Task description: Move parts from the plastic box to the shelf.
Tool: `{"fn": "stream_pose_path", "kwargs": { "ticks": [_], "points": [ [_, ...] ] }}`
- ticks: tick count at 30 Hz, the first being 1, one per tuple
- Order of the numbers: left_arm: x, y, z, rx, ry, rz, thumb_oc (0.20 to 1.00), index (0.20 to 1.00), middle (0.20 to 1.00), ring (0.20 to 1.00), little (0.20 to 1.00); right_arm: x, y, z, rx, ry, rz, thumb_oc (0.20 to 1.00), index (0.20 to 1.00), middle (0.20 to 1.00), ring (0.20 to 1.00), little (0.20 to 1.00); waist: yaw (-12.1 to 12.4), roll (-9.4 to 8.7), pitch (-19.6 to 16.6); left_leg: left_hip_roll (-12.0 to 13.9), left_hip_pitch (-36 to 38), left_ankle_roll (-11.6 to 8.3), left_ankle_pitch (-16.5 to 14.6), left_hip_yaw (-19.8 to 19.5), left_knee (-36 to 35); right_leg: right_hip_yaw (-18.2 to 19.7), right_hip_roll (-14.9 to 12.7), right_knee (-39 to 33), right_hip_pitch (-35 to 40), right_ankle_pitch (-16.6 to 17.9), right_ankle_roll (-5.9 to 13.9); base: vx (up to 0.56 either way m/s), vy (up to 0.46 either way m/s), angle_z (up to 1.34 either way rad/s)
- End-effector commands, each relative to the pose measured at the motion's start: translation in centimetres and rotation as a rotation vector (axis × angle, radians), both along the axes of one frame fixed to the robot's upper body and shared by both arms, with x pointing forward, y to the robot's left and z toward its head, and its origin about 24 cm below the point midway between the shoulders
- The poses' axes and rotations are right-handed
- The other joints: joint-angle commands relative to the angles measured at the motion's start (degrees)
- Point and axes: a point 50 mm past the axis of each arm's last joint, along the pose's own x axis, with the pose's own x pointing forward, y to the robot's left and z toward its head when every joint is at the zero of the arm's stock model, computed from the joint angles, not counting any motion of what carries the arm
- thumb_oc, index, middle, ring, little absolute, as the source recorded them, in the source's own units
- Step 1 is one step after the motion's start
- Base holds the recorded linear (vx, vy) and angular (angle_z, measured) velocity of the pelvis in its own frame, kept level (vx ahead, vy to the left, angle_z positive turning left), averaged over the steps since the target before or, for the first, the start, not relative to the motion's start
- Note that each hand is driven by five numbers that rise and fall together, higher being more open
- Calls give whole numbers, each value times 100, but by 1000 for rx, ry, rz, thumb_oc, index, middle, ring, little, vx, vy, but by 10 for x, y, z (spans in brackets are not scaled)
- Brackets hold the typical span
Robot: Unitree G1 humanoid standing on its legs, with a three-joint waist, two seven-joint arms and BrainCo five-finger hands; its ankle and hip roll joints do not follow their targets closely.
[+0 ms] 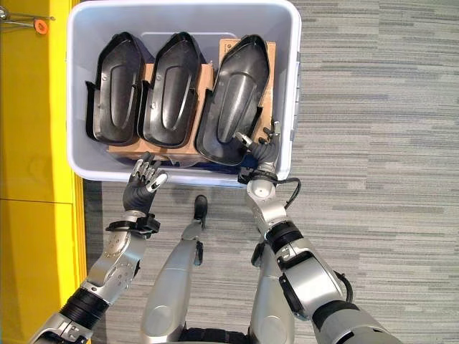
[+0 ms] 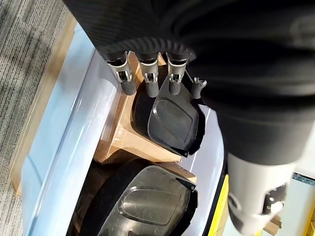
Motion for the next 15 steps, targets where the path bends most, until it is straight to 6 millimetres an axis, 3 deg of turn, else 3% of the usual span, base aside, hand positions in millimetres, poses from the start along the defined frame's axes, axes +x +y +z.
{"fn": "stream_pose_path", "kwargs": {
  "ticks": [1, 7, 15],
  "points": [
    [-3, -4, 16, 33, -93, -29, 1000, 1000, 1000, 1000, 1000, 7, 1, 10, -43, -14, -15, 1000, 1000, 1000, 1000, 1000, 215, 149, -94, -156, -212, 304, -457, 119, 286, 41, -313, 368, 96, -443, 366, 19, 21, 6],
    [-4, -3, 17, 32, -94, -23, 1000, 1000, 1000, 1000, 1000, 13, -6, 11, -19, 21, -83, 1000, 1000, 1000, 1000, 1000, 266, 153, -93, -181, -253, 308, -472, 93, 296, 15, -329, 388, 92, -456, 372, 7, 8, 2],
    [-3, -3, 16, 29, -81, -23, 1000, 1000, 1000, 1000, 1000, 21, -18, 7, 183, 111, -183, 1000, 1000, 1000, 1000, 1000, 339, 189, -93, -205, -264, 309, -509, 108, 301, -22, -359, 419, 84, -487, 384, 0, 0, 0]
  ]
}}
